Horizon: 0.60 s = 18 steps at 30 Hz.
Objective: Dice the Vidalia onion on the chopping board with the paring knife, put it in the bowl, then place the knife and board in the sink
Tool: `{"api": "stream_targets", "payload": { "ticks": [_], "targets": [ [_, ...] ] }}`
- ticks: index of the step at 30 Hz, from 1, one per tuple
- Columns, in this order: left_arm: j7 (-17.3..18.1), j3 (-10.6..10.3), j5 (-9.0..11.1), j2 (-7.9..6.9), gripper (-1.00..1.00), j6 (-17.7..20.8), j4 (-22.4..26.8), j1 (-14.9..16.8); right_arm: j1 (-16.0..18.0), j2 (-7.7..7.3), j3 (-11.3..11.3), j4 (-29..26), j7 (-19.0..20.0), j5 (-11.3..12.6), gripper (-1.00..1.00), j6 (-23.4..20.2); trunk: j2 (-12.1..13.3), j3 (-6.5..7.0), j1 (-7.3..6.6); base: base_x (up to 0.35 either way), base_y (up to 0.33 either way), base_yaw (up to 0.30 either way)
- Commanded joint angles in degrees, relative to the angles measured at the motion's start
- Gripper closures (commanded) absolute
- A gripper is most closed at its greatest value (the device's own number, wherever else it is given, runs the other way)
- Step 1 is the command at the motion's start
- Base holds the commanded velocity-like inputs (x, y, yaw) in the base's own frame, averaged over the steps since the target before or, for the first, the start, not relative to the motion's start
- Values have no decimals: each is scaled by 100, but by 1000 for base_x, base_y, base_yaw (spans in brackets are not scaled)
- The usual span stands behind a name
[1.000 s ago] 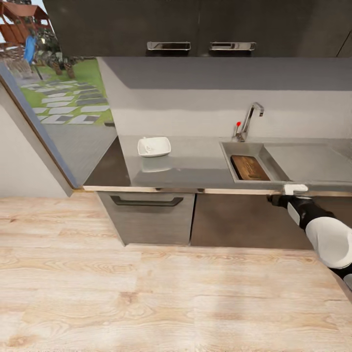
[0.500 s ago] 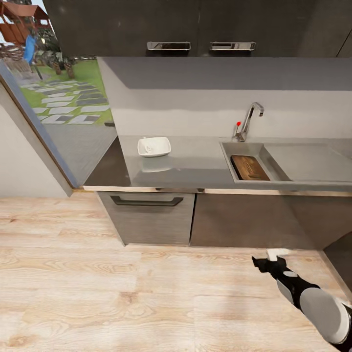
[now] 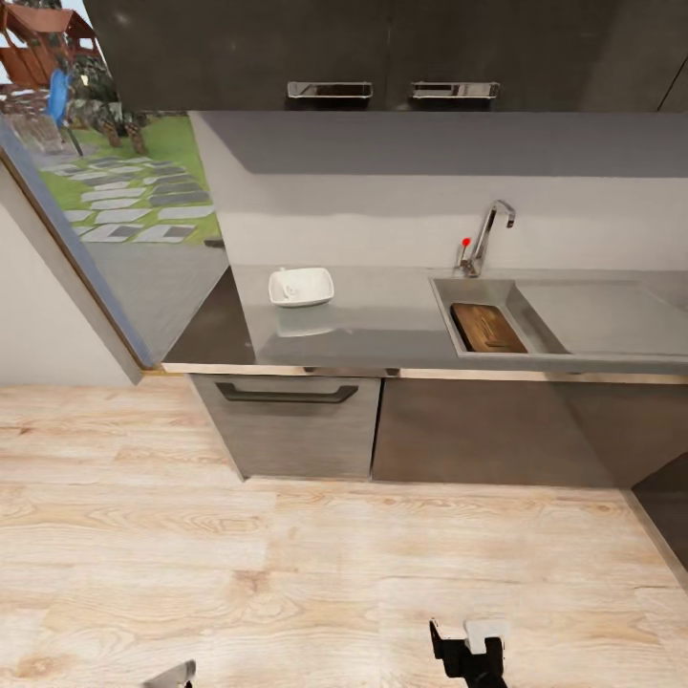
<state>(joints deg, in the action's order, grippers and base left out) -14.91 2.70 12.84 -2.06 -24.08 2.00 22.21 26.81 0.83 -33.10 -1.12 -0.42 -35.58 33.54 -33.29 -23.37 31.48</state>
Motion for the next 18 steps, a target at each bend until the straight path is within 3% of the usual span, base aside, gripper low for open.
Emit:
{"api": "stream_targets", "payload": {
  "ticks": [1,6,10,12,15,18],
  "targets": [
    [-4,29,-4,5,-100,-15,193,3,-79,92,-56,-1,-70,-50,-100,133,-6,-6,2,0,-12,0],
    [-18,-15,-34,13,-100,196,1063,3,-198,261,-56,0,-385,-58,-100,393,-6,-6,2,0,-5,0],
    [-10,-95,-63,8,-100,1244,1909,3,-215,301,-56,-5,-609,-86,-100,440,-6,-6,2,0,0,0],
    [26,-112,-68,-5,-100,2032,2562,3,-219,320,-53,-15,-744,-115,-100,447,-6,-6,2,0,0,0],
    [87,-122,-70,-16,-100,2839,3450,3,-219,347,-49,-43,-974,-200,-100,447,-6,-6,2,0,0,0],
    [109,-139,-71,-24,-100,3277,4031,3,-221,441,-64,-90,-1254,-316,-100,442,-6,-6,2,0,0,0]
  ]
}}
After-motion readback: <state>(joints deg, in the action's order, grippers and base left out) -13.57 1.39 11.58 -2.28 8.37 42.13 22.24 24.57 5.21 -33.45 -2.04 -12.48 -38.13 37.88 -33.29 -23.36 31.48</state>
